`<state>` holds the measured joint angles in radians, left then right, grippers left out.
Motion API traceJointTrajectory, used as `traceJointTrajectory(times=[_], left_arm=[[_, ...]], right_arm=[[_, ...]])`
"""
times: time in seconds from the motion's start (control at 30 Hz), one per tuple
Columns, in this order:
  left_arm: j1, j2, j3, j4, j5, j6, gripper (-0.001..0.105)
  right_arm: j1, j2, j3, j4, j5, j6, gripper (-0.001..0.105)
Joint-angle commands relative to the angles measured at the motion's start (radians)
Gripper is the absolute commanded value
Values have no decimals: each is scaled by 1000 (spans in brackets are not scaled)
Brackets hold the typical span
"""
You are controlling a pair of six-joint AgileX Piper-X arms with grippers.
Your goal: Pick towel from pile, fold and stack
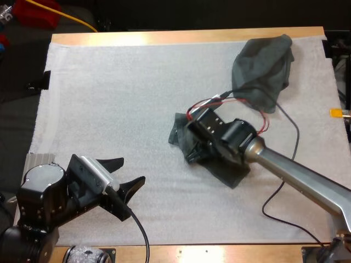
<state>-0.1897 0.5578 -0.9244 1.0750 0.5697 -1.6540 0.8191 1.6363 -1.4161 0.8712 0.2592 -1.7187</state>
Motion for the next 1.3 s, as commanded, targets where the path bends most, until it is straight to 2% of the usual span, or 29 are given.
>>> traceJointTrajectory(times=[0.0,0.2,0.33,0.4,0.43,0.47,0.6,0.93,1.27], left_arm=[[-5,0,-5,-3,10,-5,62],[-5,0,-5,-3,10,-5,62],[-5,0,-5,-3,10,-5,62],[-5,0,-5,-3,10,-5,62],[-5,0,-5,-3,10,-5,62],[-5,0,-5,-3,10,-5,62],[-5,0,-5,-3,10,-5,62],[-5,0,-5,-3,10,-5,62],[-5,0,-5,-3,10,-5,62]], right_arm=[[-24,-8,-4,-3,24,9,14],[-134,-8,-4,-3,32,107,14],[-204,-8,-4,8,-75,157,15],[-253,-8,-4,17,-194,203,28],[-261,-8,-4,19,-216,213,33],[-283,-8,-4,23,-280,231,44],[-337,-12,-4,40,-461,244,70],[-336,-120,-4,124,-466,229,71],[-336,-287,-4,277,-392,237,71]])
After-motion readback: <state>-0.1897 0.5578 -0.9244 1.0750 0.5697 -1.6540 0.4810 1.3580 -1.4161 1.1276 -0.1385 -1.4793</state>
